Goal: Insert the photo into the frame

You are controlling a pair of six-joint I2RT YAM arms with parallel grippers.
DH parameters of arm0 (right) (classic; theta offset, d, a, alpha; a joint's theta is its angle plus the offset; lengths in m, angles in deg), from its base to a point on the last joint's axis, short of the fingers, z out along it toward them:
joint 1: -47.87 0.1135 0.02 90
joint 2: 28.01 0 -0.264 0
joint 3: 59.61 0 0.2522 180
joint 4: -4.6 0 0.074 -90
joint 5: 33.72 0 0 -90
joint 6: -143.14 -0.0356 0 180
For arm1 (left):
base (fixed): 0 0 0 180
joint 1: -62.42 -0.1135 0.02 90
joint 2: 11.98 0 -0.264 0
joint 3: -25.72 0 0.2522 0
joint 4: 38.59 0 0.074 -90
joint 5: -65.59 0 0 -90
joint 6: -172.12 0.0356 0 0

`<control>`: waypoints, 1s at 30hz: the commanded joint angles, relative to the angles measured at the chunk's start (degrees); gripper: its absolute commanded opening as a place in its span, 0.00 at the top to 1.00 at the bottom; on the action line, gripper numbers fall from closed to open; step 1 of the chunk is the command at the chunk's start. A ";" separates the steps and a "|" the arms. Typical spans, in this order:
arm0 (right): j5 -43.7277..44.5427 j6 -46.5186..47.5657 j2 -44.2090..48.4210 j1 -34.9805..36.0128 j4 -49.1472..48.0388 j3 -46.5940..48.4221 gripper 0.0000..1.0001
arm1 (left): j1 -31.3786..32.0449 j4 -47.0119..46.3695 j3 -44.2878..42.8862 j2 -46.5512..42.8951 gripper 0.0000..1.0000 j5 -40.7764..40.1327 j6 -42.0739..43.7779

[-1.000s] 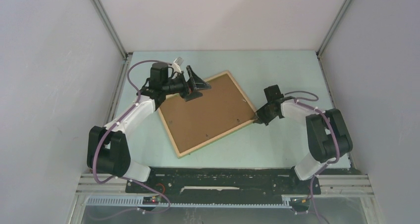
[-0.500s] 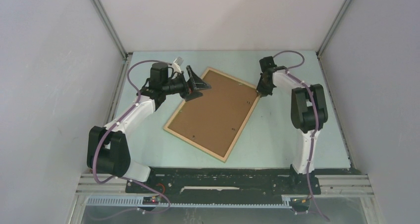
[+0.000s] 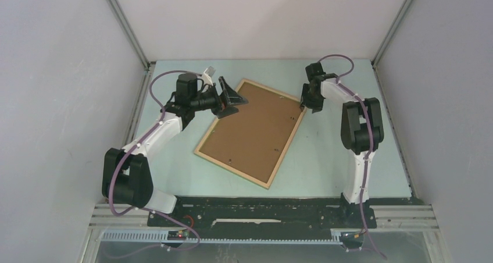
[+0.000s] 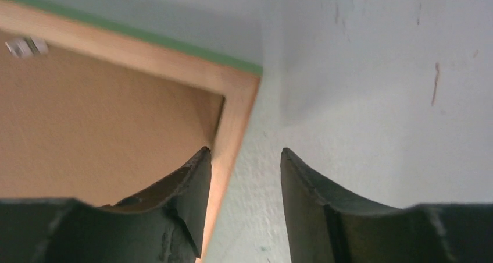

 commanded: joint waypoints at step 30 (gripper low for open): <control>-6.12 1.05 1.86 4.47 -5.94 -7.78 0.59 | 0.75 -3.29 2.22 -3.34 0.00 2.11 -1.65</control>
